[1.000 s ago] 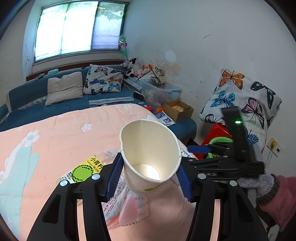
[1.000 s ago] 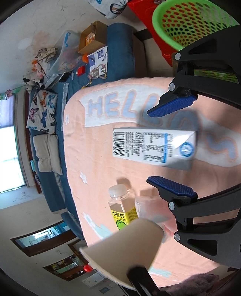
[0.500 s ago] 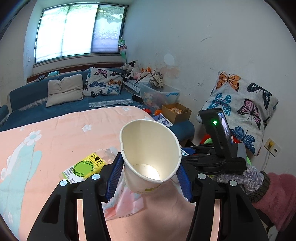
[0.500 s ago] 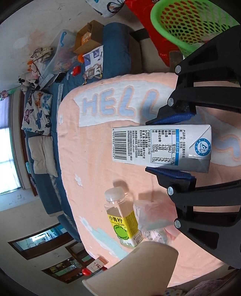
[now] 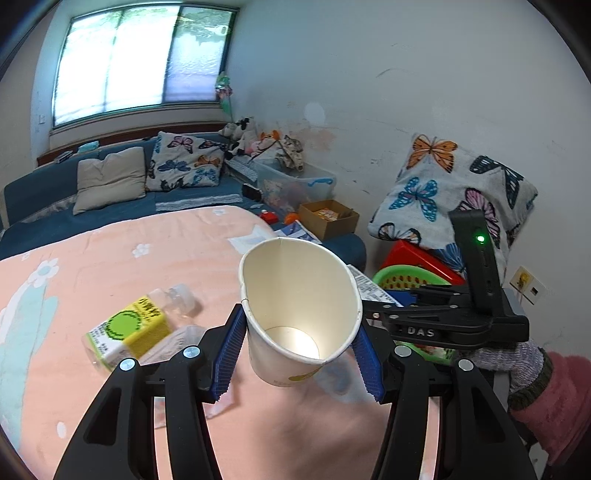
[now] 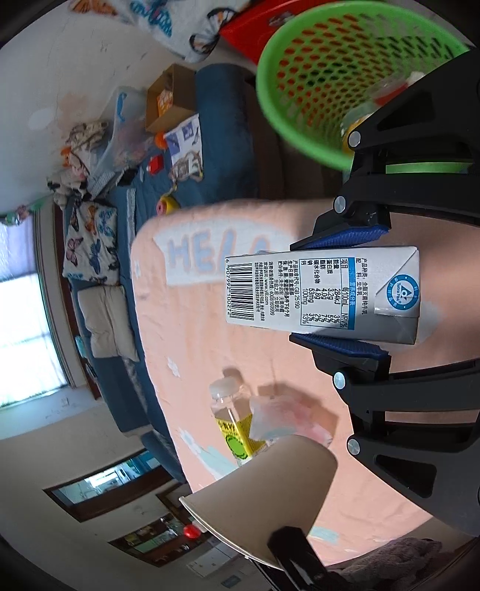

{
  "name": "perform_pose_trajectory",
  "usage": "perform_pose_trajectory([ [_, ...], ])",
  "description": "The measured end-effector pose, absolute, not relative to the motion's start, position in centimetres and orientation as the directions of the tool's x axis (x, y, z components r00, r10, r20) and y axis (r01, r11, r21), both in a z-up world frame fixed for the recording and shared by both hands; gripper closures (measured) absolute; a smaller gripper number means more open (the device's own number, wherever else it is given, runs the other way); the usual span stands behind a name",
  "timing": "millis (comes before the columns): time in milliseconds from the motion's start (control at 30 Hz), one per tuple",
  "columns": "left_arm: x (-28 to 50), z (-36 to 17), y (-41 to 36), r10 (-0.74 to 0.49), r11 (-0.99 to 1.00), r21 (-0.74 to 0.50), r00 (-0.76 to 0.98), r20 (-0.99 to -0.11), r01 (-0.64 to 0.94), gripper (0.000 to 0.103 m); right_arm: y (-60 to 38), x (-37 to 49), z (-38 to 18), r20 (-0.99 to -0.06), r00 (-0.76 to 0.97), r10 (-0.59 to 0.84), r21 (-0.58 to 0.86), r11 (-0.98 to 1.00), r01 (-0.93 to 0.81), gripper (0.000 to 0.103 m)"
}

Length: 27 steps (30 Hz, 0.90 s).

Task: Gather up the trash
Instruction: 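Drop the milk carton into the basket with the right gripper while the left drops the paper cup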

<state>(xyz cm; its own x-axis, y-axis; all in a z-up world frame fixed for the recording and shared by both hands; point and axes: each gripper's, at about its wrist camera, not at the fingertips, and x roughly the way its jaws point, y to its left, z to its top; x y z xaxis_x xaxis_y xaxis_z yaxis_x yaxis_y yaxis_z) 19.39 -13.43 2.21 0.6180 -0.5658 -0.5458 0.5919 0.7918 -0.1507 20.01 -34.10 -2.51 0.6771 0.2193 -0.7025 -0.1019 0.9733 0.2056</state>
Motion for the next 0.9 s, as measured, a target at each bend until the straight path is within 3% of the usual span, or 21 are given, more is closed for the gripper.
perform_pose_trajectory([
  [567, 17.1, 2.4, -21.6, -0.641, 0.702, -0.142, 0.533, -0.553, 0.698, 0.049, -48.8, 13.7, -4.2, -0.743, 0.663, -0.089, 0.074, 0.974, 0.214, 0.060],
  [900, 16.8, 2.1, -25.1, -0.656, 0.670, -0.137, 0.497, -0.568, 0.729, 0.049, -53.0, 12.6, -5.4, -0.747, 0.645, -0.162, 0.062, 0.949, 0.309, 0.057],
])
